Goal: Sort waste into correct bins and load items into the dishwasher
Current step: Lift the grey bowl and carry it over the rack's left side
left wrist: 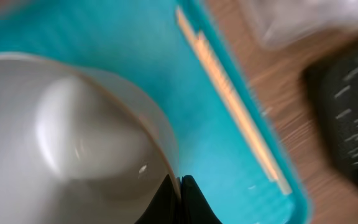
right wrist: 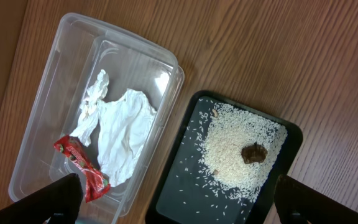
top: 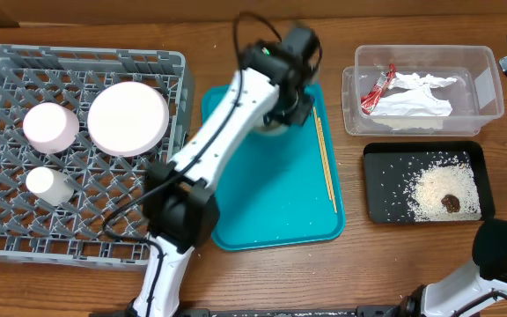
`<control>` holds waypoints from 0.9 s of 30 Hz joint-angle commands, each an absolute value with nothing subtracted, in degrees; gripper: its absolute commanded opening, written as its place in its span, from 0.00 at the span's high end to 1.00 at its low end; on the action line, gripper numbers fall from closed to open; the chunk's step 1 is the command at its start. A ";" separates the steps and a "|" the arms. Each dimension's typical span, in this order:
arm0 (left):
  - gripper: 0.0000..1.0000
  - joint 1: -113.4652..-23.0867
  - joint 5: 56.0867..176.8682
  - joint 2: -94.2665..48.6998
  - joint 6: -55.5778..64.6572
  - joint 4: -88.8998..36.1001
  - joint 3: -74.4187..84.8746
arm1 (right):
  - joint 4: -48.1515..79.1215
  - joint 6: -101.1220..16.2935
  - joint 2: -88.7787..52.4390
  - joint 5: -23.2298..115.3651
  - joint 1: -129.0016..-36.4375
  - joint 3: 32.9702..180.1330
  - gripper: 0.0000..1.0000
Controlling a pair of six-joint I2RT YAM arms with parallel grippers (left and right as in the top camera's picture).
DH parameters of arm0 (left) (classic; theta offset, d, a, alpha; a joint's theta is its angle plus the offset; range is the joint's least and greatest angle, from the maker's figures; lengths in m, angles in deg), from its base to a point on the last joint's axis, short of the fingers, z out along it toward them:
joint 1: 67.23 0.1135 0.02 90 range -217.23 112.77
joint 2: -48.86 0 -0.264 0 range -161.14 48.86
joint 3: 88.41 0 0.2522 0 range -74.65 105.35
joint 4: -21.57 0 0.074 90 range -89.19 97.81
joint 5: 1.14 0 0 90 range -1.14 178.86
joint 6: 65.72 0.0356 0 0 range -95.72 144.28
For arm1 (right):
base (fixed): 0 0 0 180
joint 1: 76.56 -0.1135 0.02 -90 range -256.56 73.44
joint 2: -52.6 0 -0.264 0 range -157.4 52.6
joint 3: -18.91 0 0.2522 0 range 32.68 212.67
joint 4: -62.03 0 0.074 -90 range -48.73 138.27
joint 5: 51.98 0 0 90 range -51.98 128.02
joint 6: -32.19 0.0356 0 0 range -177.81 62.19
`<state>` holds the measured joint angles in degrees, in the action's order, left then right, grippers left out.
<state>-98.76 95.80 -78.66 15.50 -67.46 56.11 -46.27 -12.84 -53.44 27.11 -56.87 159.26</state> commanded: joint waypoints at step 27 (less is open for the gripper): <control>0.96 -18.96 126.58 -62.53 -0.04 -79.92 58.34 | -46.05 -12.86 -53.02 26.69 -56.94 160.44 0.00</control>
<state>-24.29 110.07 -60.85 -3.80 -80.81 62.17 -46.23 -12.82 -53.44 27.13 -56.87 159.26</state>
